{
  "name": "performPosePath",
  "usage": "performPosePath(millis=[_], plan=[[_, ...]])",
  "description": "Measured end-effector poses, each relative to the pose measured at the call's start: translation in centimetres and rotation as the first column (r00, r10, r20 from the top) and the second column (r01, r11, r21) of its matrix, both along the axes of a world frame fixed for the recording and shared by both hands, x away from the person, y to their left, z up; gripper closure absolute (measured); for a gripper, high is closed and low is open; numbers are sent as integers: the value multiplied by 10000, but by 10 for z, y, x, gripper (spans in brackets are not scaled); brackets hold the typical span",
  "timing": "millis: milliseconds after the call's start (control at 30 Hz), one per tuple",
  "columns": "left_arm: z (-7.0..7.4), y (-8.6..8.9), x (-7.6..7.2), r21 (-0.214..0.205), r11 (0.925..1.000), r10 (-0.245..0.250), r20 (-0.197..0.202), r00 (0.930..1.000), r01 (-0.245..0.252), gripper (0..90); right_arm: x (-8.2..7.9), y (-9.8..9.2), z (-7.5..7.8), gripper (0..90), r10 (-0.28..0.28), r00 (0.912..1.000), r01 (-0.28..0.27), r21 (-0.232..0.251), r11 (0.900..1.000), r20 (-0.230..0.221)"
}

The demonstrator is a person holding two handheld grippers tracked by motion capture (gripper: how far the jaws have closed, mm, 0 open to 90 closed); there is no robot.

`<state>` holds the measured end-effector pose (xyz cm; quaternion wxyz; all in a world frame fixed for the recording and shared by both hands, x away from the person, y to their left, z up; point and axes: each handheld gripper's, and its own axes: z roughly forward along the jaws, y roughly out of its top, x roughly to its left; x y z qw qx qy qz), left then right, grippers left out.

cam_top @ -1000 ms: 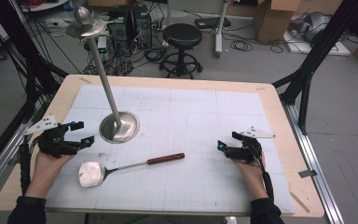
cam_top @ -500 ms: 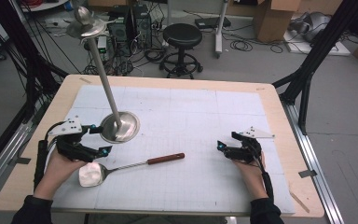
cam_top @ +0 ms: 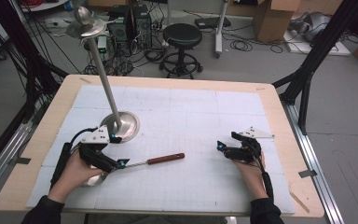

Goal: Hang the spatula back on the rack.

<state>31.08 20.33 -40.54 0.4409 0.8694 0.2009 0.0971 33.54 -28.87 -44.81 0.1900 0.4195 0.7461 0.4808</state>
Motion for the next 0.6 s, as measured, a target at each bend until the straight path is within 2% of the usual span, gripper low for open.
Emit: performPosePath(millis=[167, 233, 400, 533, 600], plan=[[-7, -12, -2, 570, 9980, -273, -96, 9996, 278, 149, 0, 0, 0, 201, 9, 10000, -9, -11, 10000, 15], [-9, -15, -2, 965, 9947, -354, -39, 9994, 356, 154, 0, 0, 0, 201, 19, 10000, -19, -14, 10000, 27], [-15, -23, -2, 1450, 9877, -558, -214, 9982, 584, 164, 0, 1, 0, 206, 44, 10000, -44, -35, 10000, 5], [-18, -26, -3, 1870, 9799, -641, -334, 9974, 692, 214, 0, 1, 0, 208, 50, 10000, -50, -31, 10000, 21], [-20, -27, -3, 1936, 9786, -629, -422, 9971, 700, 243, 0, 1, 0, 208, 64, 10000, -64, -48, 10000, 24]])
